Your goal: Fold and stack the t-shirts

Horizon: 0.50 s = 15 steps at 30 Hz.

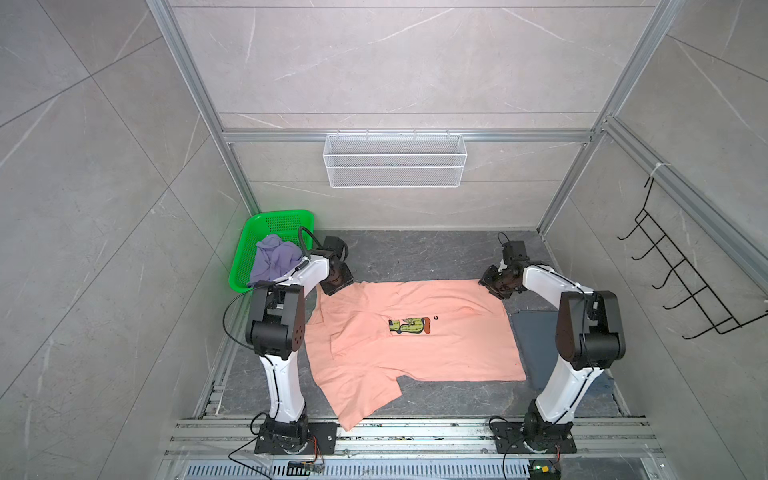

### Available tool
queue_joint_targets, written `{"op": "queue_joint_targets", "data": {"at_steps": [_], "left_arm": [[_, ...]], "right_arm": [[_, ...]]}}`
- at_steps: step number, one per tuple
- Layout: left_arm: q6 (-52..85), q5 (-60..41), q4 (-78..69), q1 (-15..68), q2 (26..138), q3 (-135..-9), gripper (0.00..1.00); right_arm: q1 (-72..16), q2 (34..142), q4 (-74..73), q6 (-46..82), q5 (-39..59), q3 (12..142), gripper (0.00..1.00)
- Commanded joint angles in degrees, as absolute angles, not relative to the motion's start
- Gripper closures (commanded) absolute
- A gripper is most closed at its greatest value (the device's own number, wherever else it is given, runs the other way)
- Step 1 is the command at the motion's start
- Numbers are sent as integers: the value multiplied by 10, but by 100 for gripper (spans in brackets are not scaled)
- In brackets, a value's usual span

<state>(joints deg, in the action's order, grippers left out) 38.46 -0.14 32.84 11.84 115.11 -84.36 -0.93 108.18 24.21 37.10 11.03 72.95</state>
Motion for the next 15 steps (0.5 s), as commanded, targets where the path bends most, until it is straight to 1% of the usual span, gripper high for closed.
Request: {"op": "queue_joint_targets", "data": {"at_steps": [1, 5, 7, 10, 15], "left_arm": [[400, -17, 291, 111, 1173, -862, 48], [393, 20, 291, 105, 1187, -856, 48], [382, 51, 296, 102, 1196, -856, 48], [370, 81, 304, 92, 1214, -865, 48], [379, 82, 300, 66, 1248, -892, 48]], "right_arm": [[-8, 1113, 238, 393, 115, 746, 50], [-8, 1155, 253, 387, 96, 767, 50], [-4, 1182, 282, 376, 70, 795, 51], [11, 1219, 304, 369, 58, 829, 51], [30, 1269, 332, 369, 57, 889, 51]]}}
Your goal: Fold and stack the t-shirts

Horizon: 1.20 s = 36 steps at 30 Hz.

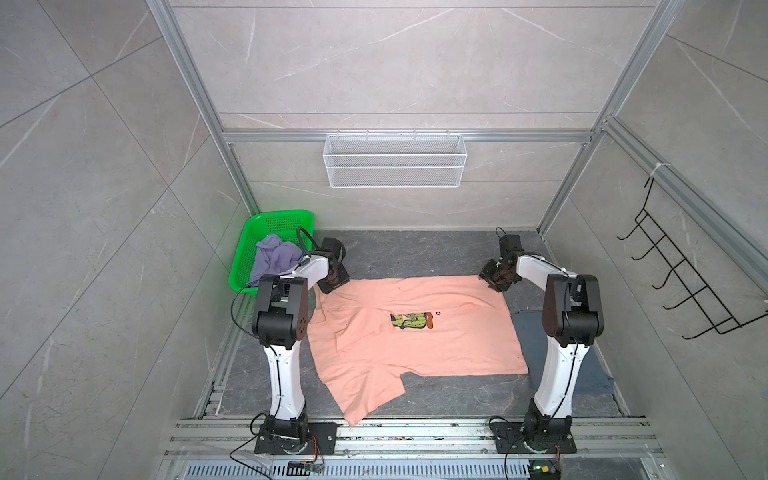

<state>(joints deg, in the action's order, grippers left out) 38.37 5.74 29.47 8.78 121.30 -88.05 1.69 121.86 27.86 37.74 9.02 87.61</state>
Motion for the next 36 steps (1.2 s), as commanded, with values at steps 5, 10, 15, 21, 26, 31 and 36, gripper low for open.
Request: {"op": "queue_joint_targets", "data": {"at_steps": [5, 10, 15, 21, 26, 31, 36], "left_arm": [[375, 60, 300, 61, 1298, -959, 48], [366, 47, 326, 58, 1373, -1061, 48], [361, 32, 346, 49, 1431, -1160, 48], [365, 5, 353, 38, 1466, -1233, 48], [352, -19, 280, 38, 1410, -1196, 48], [346, -37, 221, 39, 1316, -1138, 46], [335, -52, 190, 48, 1209, -1044, 39]], "right_arm": [[30, 1323, 360, 377, 62, 971, 51], [30, 1388, 399, 389, 65, 1087, 51], [31, 1463, 464, 384, 56, 1230, 51], [30, 1579, 574, 377, 62, 1466, 52], [31, 1581, 599, 349, 64, 1555, 51], [31, 1483, 534, 305, 94, 1467, 49], [29, 1326, 430, 299, 114, 1276, 41]]}}
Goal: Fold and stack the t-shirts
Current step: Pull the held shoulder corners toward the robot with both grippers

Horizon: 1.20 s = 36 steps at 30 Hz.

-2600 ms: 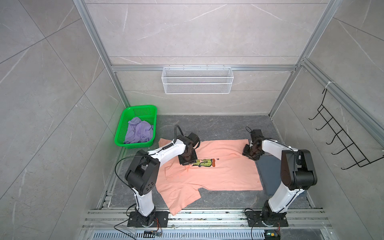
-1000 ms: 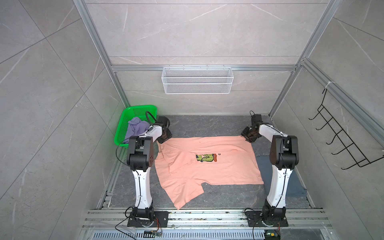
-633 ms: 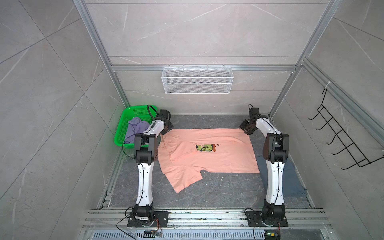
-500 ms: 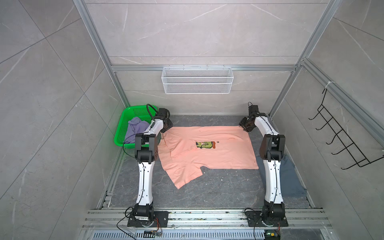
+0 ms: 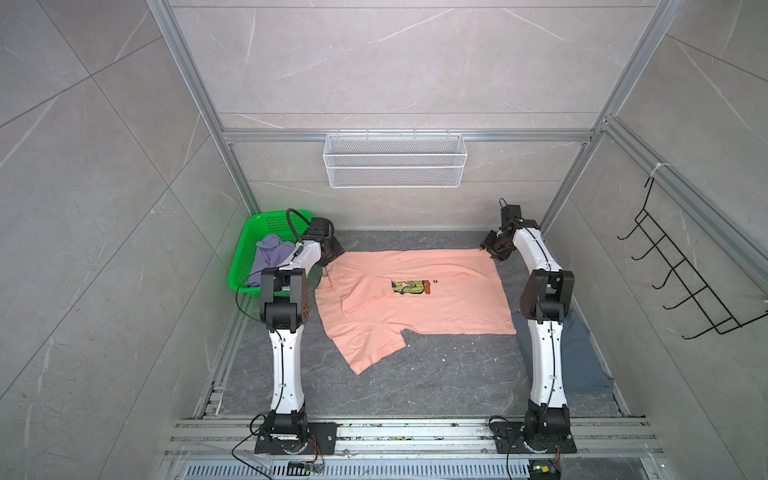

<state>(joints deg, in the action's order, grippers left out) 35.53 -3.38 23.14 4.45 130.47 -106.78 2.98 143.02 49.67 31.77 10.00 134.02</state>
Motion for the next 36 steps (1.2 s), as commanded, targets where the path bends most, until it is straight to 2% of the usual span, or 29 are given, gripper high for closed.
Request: {"op": "queue_joint_targets", "data": {"at_steps": [1, 5, 6, 7, 8, 11, 14, 19, 26, 32, 36], "left_arm": [[336, -55, 183, 51, 1187, -1018, 37], [345, -61, 177, 65, 1100, -912, 31], [349, -63, 176, 70, 1077, -876, 28], [352, -65, 176, 74, 1054, -850, 24], [358, -67, 176, 80, 1029, -817, 18], [373, -70, 192, 101, 954, -734, 7], [380, -53, 233, 132, 890, -675, 0], [461, -30, 285, 196, 785, -568, 0], [682, 11, 331, 316, 651, -399, 2], [808, 49, 351, 423, 612, -326, 8], [843, 63, 343, 454, 617, -313, 12]], "right_arm": [[29, 1291, 403, 302, 112, 1224, 37], [29, 1167, 329, 310, 109, 1048, 26], [29, 1137, 319, 311, 108, 1006, 17], [29, 1114, 312, 313, 107, 971, 15], [29, 1086, 307, 312, 107, 935, 14], [29, 1012, 304, 312, 97, 837, 11], [29, 950, 311, 315, 94, 752, 9], [30, 868, 323, 322, 118, 622, 9], [30, 811, 321, 330, 146, 510, 10], [33, 795, 309, 341, 150, 461, 13], [39, 781, 293, 352, 153, 439, 13]]}}
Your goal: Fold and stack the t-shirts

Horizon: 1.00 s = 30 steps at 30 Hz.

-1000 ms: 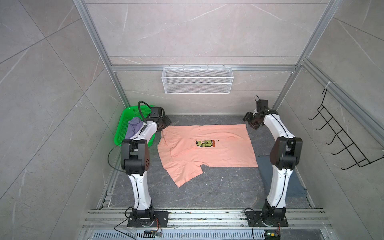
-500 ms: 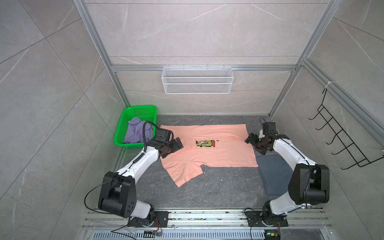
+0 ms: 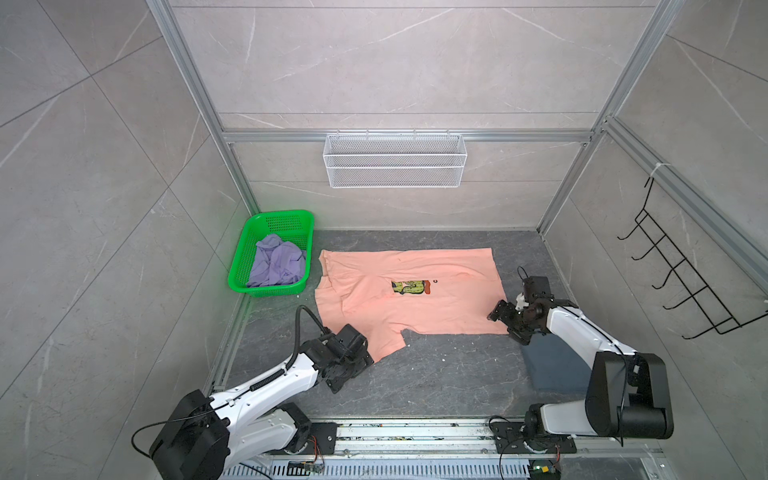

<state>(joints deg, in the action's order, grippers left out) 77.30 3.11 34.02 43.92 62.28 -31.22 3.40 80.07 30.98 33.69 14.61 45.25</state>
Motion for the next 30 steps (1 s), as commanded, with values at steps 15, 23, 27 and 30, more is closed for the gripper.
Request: {"op": "queue_joint_targets", "data": {"at_steps": [15, 23, 27, 30], "left_arm": [[833, 73, 307, 454, 662, -305, 33], [822, 43, 281, 454, 727, -322, 44], [822, 55, 302, 454, 746, -337, 58], [829, 53, 305, 454, 757, -338, 61]], "right_arm": [[58, 771, 307, 348, 140, 449, 14], [89, 768, 326, 321, 149, 463, 14], [117, 766, 336, 304, 162, 462, 14], [137, 763, 337, 296, 174, 461, 14]]}}
